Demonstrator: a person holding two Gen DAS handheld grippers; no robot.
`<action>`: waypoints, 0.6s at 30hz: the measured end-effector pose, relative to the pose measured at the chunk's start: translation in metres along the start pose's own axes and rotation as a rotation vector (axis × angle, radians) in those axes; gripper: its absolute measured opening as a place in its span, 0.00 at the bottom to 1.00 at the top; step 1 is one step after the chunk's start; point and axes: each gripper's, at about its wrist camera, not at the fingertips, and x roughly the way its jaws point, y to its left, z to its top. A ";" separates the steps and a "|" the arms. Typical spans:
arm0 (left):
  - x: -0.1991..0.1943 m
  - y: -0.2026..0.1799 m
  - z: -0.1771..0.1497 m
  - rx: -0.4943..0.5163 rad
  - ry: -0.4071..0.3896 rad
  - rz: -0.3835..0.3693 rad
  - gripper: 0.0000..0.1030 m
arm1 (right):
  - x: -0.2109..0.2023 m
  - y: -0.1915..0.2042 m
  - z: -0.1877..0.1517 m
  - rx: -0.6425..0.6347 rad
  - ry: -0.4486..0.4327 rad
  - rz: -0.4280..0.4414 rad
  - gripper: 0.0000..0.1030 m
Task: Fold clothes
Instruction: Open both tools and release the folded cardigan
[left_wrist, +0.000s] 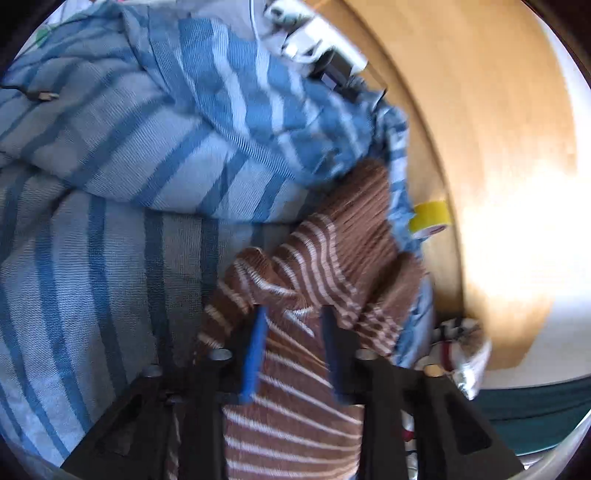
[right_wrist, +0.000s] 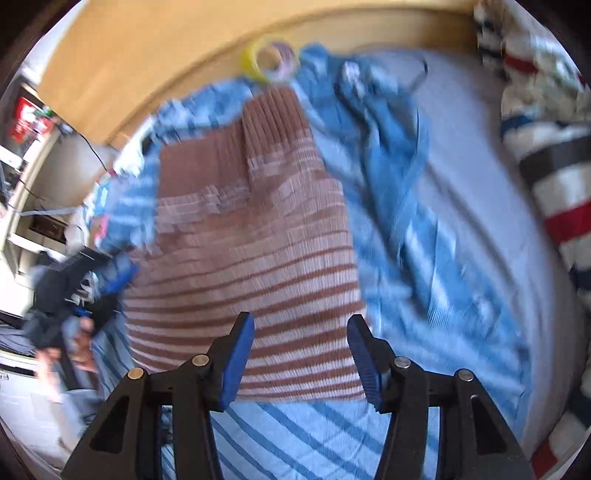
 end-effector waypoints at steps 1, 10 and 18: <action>-0.016 0.001 -0.002 0.010 -0.039 -0.016 0.72 | 0.013 -0.003 -0.006 0.009 0.027 -0.009 0.56; -0.091 0.074 -0.096 -0.142 -0.100 -0.072 0.77 | -0.005 -0.045 -0.072 0.378 -0.074 0.140 0.57; -0.034 0.078 -0.156 -0.206 -0.066 -0.103 0.76 | 0.024 -0.056 -0.098 0.542 -0.075 0.274 0.62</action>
